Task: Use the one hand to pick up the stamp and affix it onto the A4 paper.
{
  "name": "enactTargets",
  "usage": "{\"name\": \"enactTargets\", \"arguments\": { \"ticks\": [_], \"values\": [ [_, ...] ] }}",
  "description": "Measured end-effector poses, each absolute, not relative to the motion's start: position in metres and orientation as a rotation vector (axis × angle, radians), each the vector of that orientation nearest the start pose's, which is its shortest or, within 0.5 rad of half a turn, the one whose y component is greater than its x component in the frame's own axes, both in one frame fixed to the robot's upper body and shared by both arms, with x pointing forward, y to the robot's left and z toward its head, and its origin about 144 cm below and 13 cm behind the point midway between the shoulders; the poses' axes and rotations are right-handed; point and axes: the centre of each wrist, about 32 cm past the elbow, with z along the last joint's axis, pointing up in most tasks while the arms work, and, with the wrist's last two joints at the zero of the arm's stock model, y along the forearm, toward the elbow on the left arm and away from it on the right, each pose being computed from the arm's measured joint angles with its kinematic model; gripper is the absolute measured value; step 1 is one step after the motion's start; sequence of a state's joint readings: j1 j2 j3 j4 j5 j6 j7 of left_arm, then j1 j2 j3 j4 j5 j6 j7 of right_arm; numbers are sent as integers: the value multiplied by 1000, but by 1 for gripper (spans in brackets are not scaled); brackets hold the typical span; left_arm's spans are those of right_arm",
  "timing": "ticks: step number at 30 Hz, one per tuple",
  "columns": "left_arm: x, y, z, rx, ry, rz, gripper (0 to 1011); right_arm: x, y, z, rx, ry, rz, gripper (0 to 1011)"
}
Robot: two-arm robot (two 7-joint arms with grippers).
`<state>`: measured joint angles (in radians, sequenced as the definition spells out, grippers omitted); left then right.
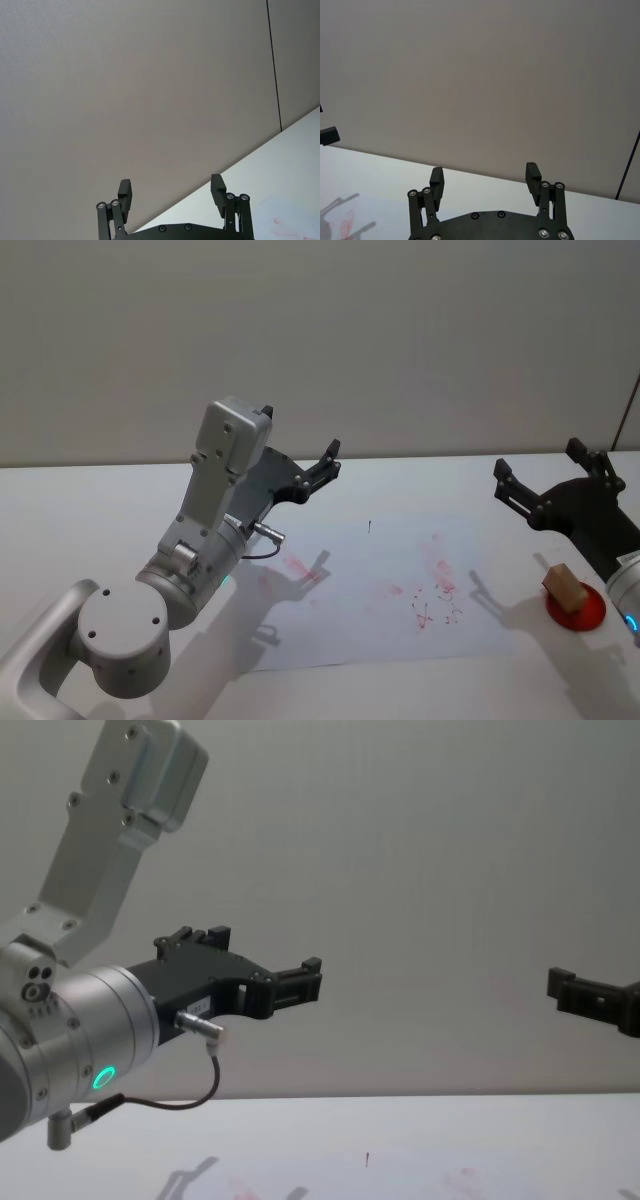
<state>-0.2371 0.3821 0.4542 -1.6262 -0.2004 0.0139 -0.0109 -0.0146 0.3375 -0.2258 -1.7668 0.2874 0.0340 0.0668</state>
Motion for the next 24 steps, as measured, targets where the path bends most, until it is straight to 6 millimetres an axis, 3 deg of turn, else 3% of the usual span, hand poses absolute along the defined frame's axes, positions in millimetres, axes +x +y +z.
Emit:
{"name": "enactTargets", "arguments": {
  "ticks": [24],
  "values": [
    [492, 198, 1204, 61, -268, 1124, 1001, 443, -237, 1189, 26, -75, -1229, 1001]
  ]
}}
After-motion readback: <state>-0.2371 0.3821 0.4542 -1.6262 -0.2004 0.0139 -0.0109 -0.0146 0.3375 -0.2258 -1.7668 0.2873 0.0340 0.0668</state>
